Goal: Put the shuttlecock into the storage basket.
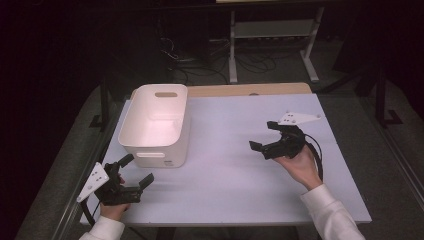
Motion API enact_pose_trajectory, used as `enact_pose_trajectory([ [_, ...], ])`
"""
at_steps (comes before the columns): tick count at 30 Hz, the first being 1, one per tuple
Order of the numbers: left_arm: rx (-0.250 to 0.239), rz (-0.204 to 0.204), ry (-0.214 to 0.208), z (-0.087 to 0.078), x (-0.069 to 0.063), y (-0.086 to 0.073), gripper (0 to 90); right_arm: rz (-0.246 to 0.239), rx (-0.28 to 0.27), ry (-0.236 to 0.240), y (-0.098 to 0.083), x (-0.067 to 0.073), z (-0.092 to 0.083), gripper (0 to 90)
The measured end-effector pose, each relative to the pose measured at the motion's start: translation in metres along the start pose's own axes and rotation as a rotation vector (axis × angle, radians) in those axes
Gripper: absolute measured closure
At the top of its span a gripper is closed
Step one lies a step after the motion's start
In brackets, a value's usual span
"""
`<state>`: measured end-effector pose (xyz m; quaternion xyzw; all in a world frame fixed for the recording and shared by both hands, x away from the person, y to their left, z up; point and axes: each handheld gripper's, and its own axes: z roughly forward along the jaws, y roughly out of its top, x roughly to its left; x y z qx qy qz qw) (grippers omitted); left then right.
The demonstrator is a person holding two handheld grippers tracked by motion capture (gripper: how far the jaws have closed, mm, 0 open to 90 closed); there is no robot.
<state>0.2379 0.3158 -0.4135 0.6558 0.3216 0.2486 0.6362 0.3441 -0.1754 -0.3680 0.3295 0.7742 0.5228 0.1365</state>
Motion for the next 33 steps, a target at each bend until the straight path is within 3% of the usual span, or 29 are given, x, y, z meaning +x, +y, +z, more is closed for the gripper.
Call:
enact_pose_trajectory([
  [14,0.006,0.006,0.000,-0.001,0.000,0.000,0.0,0.024,-0.011,-0.037,-0.019,-0.008,-0.016,0.0],
  [33,0.015,0.013,0.000,0.000,0.001,0.000,0.0,0.028,-0.073,-0.070,-0.043,-0.014,-0.038,0.0],
])
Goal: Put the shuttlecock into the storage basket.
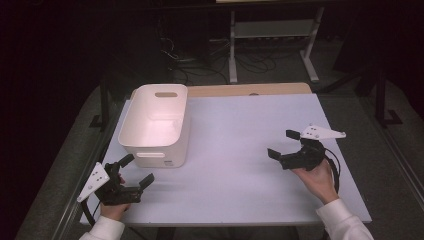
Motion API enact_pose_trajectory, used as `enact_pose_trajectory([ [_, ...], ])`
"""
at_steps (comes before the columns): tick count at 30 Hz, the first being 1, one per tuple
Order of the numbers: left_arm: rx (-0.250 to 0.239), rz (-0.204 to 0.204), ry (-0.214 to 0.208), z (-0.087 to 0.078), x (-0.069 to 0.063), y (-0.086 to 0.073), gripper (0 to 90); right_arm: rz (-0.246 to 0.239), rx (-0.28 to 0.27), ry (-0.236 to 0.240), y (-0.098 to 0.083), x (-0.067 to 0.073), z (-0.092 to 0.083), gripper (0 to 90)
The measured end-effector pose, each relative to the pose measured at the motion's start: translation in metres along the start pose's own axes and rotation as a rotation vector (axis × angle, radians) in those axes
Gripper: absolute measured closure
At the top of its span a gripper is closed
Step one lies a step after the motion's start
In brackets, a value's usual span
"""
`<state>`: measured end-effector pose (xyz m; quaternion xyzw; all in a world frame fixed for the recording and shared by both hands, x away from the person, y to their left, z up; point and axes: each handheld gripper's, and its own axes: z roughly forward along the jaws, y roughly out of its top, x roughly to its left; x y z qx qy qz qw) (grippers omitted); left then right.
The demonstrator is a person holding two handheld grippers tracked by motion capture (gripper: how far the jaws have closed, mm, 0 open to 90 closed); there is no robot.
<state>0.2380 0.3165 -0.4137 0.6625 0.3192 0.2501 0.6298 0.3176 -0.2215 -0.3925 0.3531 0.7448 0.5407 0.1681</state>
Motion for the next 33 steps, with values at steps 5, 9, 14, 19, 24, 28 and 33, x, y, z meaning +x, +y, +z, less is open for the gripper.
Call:
enact_pose_trajectory([
  [5,-0.001,0.001,0.001,0.000,0.000,0.000,0.0,-0.002,-0.018,-0.020,-0.005,-0.002,-0.008,0.0],
  [9,0.002,-0.002,0.001,0.000,0.000,0.000,0.0,0.010,-0.032,-0.028,-0.010,-0.005,-0.015,0.0],
  [14,0.000,0.000,0.001,0.000,0.000,0.000,0.0,0.011,-0.031,-0.039,-0.018,-0.006,-0.019,0.0],
  [19,-0.001,0.002,0.002,0.000,0.000,0.000,0.0,0.014,-0.038,-0.052,-0.023,-0.007,-0.024,0.0],
  [24,-0.006,0.002,-0.002,0.000,0.000,0.000,0.0,0.011,-0.050,-0.062,-0.027,-0.006,-0.029,0.0],
  [28,-0.008,-0.002,-0.002,0.000,0.000,0.000,0.0,0.007,-0.058,-0.069,-0.030,-0.006,-0.033,0.0],
  [33,-0.006,0.003,-0.002,0.000,0.000,0.000,0.0,0.008,-0.062,-0.076,-0.033,-0.006,-0.036,0.0],
])
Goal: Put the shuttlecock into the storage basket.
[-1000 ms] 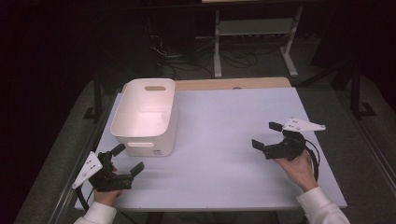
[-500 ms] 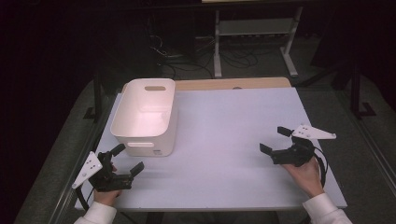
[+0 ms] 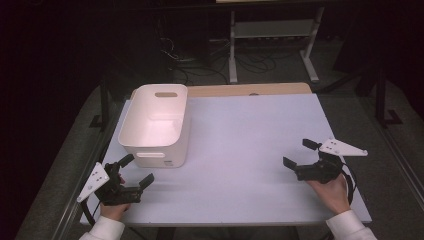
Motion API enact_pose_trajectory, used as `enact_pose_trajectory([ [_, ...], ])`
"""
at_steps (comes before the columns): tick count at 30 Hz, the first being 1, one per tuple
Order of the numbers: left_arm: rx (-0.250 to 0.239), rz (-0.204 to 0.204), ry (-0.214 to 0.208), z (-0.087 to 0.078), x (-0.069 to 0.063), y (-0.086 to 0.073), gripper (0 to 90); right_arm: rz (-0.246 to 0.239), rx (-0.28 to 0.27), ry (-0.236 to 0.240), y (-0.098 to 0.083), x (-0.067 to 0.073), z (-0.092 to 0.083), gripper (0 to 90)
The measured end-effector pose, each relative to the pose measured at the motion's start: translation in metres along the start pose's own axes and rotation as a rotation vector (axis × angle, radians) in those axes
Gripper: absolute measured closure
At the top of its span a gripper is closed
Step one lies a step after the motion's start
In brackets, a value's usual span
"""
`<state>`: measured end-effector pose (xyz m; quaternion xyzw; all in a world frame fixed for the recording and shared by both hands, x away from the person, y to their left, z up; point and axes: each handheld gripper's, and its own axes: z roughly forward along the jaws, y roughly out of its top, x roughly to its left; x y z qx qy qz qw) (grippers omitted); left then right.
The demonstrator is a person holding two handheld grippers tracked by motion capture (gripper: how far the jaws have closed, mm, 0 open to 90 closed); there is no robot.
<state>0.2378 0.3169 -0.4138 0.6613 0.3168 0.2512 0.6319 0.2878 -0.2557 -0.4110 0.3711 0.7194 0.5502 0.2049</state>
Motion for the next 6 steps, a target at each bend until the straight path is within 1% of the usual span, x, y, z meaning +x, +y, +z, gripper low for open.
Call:
enact_pose_trajectory([
  [3,-0.005,-0.010,0.000,0.0006,-0.0001,0.0000,0.0,-0.007,0.000,-0.004,-0.0024,0.0003,-0.0012,0.0],
  [6,-0.002,-0.002,-0.001,-0.0002,-0.0001,0.0004,0.0,-0.012,-0.009,-0.003,-0.0027,0.0008,-0.0020,0.0],
])
